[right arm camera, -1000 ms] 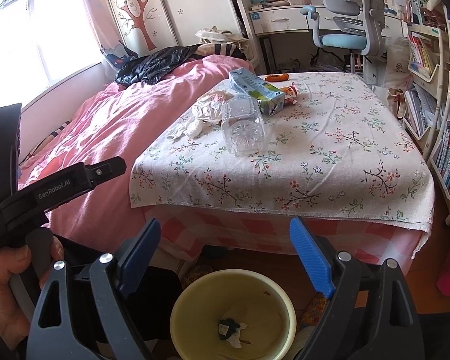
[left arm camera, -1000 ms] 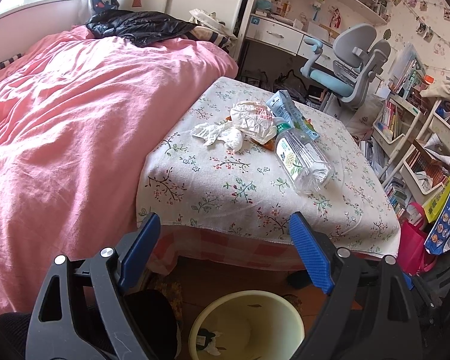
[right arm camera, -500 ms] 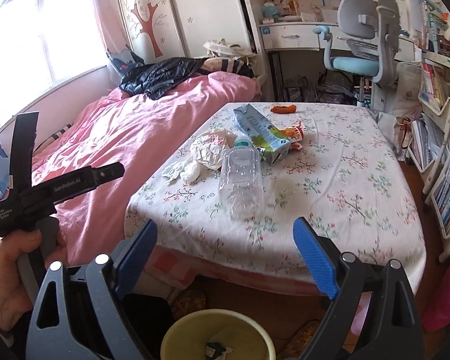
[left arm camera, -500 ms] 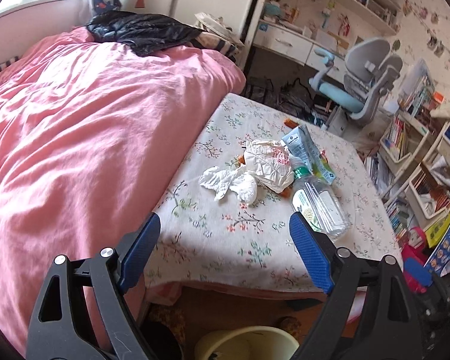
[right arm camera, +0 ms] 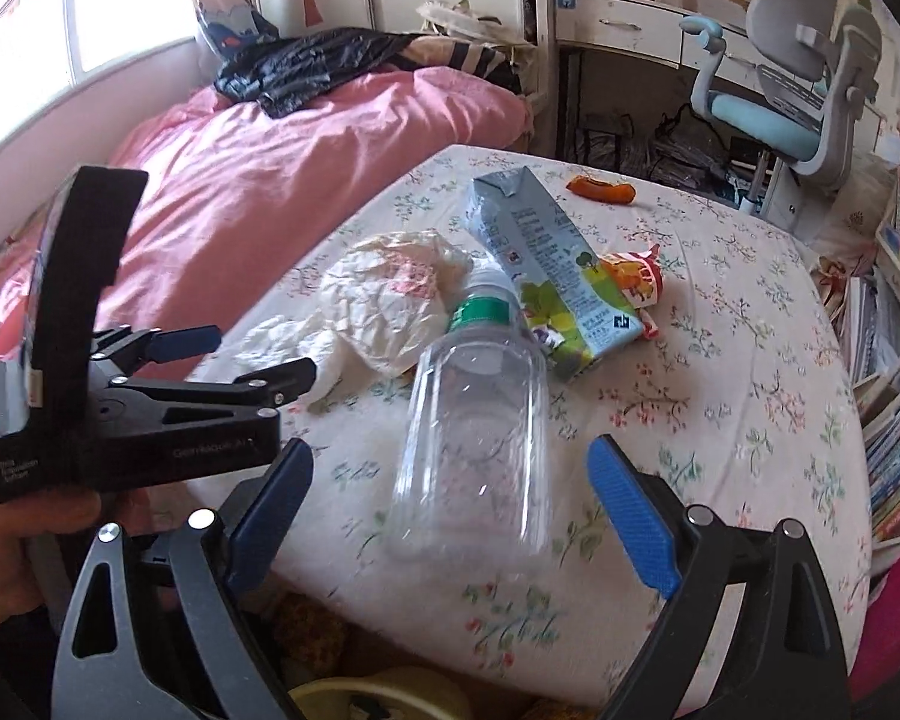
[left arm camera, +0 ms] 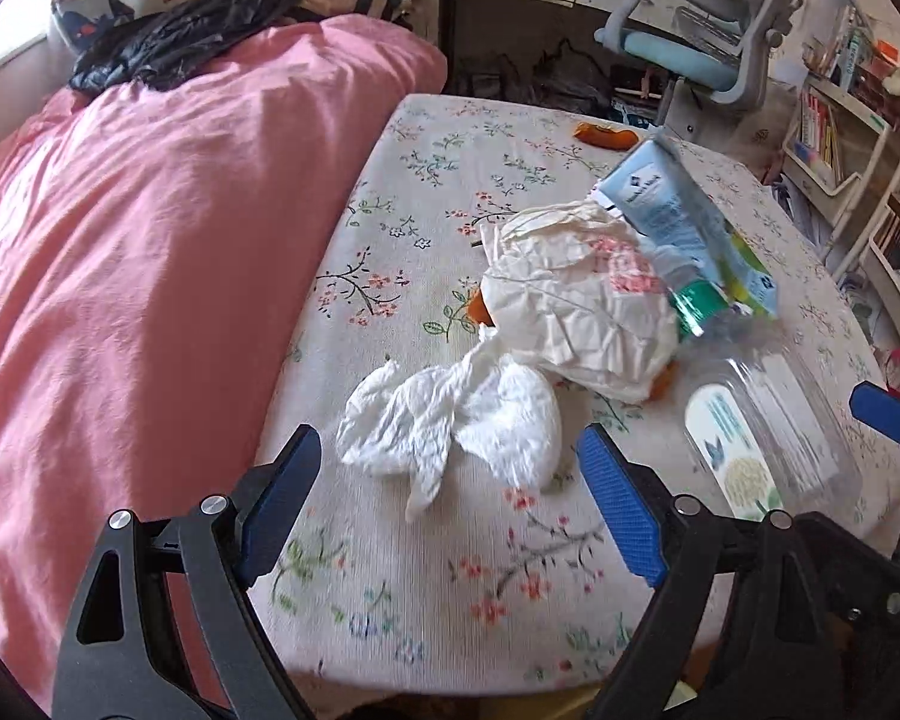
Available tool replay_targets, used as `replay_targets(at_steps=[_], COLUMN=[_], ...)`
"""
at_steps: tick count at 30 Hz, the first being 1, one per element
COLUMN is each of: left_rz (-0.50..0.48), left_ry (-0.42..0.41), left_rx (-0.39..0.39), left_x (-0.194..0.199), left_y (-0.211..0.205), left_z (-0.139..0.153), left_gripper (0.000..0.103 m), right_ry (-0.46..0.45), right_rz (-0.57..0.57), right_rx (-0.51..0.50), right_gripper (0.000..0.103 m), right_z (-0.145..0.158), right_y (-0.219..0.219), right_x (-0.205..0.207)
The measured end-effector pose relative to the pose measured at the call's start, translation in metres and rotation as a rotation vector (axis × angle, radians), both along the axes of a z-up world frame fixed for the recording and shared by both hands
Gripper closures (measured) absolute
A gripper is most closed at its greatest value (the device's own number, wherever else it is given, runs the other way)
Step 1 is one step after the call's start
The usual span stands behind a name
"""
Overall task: Collect trash
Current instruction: 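Grasp the clear plastic bottle with the right gripper while the left grasps a white tissue, then carry the bottle and tissue from the table toward the yellow bin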
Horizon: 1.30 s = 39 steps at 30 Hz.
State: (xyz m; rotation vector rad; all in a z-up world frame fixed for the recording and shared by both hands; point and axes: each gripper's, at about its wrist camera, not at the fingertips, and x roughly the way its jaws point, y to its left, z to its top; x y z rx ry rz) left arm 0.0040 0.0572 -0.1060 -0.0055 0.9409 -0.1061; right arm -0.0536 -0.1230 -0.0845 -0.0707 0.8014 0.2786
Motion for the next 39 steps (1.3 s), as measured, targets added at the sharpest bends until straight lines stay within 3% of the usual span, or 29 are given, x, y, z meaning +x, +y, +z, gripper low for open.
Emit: replay_targets(at_steps=[5, 7, 8, 12, 13, 22, 28, 39], left_rz=[-0.025, -0.039, -0.047, -0.078, -0.076, -0.007, 0.015, -0.024], left_ry=[0.023, 0.02, 0.018, 0.058, 0.067, -0.059, -0.129, -0.216], left_rx=[-0.008, 0.013, 0.021, -0.043, -0.065, -0.187, -0.255, -0.238], left_x=[0.018, 0.022, 0.023, 0.024, 0.023, -0.01, -0.026, -0.068], left_y=[-0.003, -0.007, -0.009, -0.007, -0.005, 0.026, 0.036, 0.02], left_z=[-0.011, -0.013, -0.013, -0.008, -0.006, 0.042, 0.059, 0.08], left_gripper=[0.019, 0.023, 0.033, 0.086, 0.089, 0.091, 0.091, 0.091], right_ry=[0.057, 0.079, 0.098, 0.139, 0.141, 0.079, 0.041, -0.003], right_rz=[-0.026, -0.01, -0.001, 0.003, 0.003, 0.024, 0.014, -0.009], right_rx=[-0.001, 0.014, 0.029, 0.117, 0.144, 0.39, 0.439, 0.526], right_gripper=[0.014, 0.027, 0.045, 0.049, 0.049, 0.049, 0.049, 0.049], right_z=[-0.014, -0.018, -0.02, -0.021, -0.019, 0.01, 0.02, 0.031], right_y=[-0.008, -0.009, -0.01, -0.022, -0.025, -0.044, -0.054, -0.077], right_x=[0.025, 0.03, 0.032, 0.032, 0.03, 0.003, -0.005, -0.018])
